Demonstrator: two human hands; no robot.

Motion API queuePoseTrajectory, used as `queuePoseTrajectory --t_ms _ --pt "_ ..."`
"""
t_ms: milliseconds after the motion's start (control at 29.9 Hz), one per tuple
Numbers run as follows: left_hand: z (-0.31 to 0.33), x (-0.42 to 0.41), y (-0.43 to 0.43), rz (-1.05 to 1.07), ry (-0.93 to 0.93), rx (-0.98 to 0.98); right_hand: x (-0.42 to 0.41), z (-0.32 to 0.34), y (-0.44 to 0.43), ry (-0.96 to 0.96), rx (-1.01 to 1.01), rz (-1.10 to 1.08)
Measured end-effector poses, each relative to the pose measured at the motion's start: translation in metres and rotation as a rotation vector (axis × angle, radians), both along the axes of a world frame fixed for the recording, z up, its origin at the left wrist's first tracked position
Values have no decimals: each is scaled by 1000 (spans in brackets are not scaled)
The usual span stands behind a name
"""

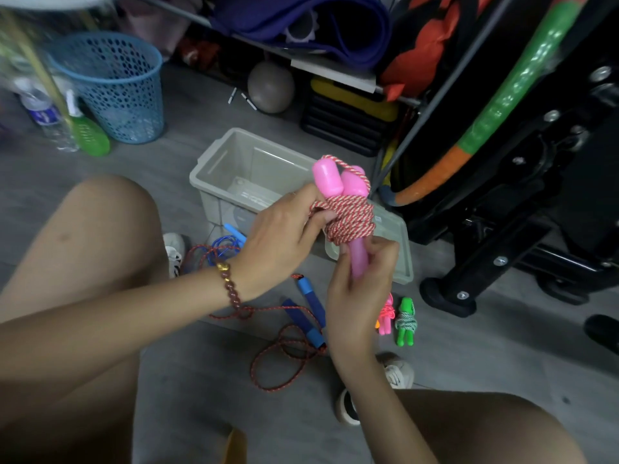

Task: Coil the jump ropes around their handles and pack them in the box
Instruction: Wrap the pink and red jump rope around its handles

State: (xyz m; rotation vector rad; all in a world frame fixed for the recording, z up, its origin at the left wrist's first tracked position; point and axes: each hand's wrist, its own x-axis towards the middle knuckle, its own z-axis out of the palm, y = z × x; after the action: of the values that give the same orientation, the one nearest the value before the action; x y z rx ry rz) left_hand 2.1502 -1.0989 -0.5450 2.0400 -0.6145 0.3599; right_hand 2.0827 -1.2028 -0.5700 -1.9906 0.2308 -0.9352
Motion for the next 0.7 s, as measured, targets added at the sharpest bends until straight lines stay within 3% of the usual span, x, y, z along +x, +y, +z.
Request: queuePoseTrajectory --t_ms 167,468,568,701 --pt "6 -3 -5 -27 21 29 2 1 6 -74 -44 8" --pt "2 -3 -20 -52 353 -379 11 -9 8 -138 -168 42" --pt "5 -3 -17 -66 303 -282 14 -11 5 -133 -186 30" --pt "6 0 -9 22 27 20 16 -9 -4 -67 -228 4"
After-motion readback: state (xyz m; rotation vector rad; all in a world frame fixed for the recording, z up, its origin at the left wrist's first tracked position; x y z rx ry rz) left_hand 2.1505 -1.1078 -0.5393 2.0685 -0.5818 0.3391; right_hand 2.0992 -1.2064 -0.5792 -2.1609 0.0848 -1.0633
